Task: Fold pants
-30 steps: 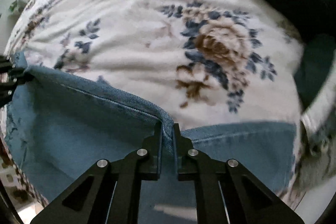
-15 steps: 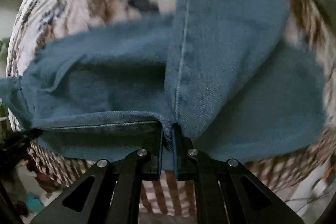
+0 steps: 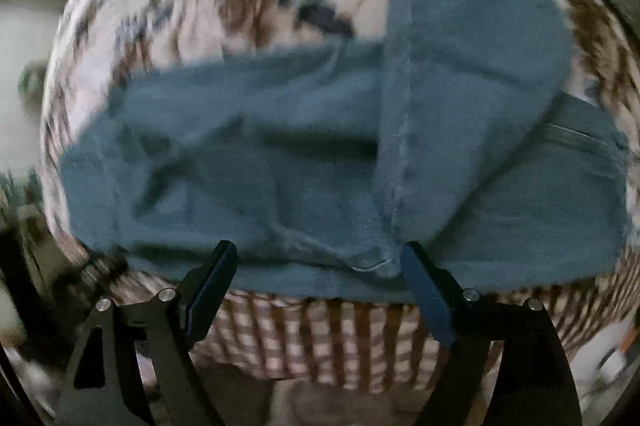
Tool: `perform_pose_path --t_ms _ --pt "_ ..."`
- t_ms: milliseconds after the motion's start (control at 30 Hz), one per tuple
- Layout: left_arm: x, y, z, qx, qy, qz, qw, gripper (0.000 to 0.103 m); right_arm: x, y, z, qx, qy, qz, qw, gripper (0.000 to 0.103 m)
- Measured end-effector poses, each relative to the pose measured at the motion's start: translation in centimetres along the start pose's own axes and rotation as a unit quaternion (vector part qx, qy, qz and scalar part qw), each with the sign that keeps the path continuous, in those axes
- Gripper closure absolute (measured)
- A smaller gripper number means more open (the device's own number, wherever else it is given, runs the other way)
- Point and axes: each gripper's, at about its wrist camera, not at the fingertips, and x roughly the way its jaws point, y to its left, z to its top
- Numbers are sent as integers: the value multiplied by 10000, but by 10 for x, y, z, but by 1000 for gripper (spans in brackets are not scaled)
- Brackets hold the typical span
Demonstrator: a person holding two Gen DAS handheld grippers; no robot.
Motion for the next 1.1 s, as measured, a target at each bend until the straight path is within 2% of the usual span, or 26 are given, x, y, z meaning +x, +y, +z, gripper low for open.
perform_pose_path --t_ms 67,133,167,267,333,367,400,433,500,600,667,733,800,867,900,967,1000,1033,1067,1100 --pt "-13 2 -7 7 -216 562 9982 16 -27 -8 12 477 -311 132 9983 17" --pt "-19 12 5 -48 -352 812 9961 16 -39 -11 37 631 -548 -113 9964 17" --pt "-20 21 11 -123 -446 983 9941 16 -38 -12 57 619 -639 -374 9953 17" --pt "-9 27 39 -284 -533 1167 9913 16 -13 -17 106 631 -678 -846 9921 17" --pt "0 30 58 -393 -460 1015 9930 16 17 -26 140 697 -325 -1286 9887 17" --pt "3 26 69 -370 -528 907 9938 16 38 -30 157 739 -24 -1578 9847 23" --pt "3 22 78 -308 -610 946 9932 16 45 -33 162 734 64 -1647 9836 38" --pt "1 17 87 -240 -715 951 9926 16 51 -37 165 749 121 -1823 9803 48" --pt "-3 8 98 -164 -849 788 9931 16 36 -49 159 979 -163 -1588 9823 92" --pt "-11 -7 103 -75 -942 558 9940 16 -17 -81 126 1660 -749 -1217 9757 92" --pt "-14 -16 106 8 -962 488 9942 16 -54 -106 95 2054 -1095 -1176 9654 92" --pt "-12 -24 105 111 -919 406 9949 16 -86 -139 51 2605 -1382 -1099 9492 92" --pt "-4 -33 99 284 -792 492 9952 16 -98 -173 9 3152 -1490 -1109 9307 92" --pt "5 -43 94 482 -620 601 9951 16 -86 -205 -27 3778 -1404 -1047 9092 89" --pt "10 -47 91 561 -569 684 9945 16 -69 -219 -42 4019 -1211 -945 9027 86" --pt "18 -53 86 688 -515 777 9933 16 -34 -247 -60 4280 -678 -781 8978 86" --pt "21 -55 84 730 -459 811 9930 16 -28 -255 -72 4445 -623 -627 8914 84" --pt "23 -55 83 733 -421 786 9933 16 -23 -259 -81 4634 -641 -414 8829 78" --pt "24 -54 82 706 -398 742 9939 16 -24 -259 -91 4794 -727 -212 8743 60" --pt "24 -51 81 636 -392 699 9948 16 -27 -255 -96 4811 -788 -166 8730 44"
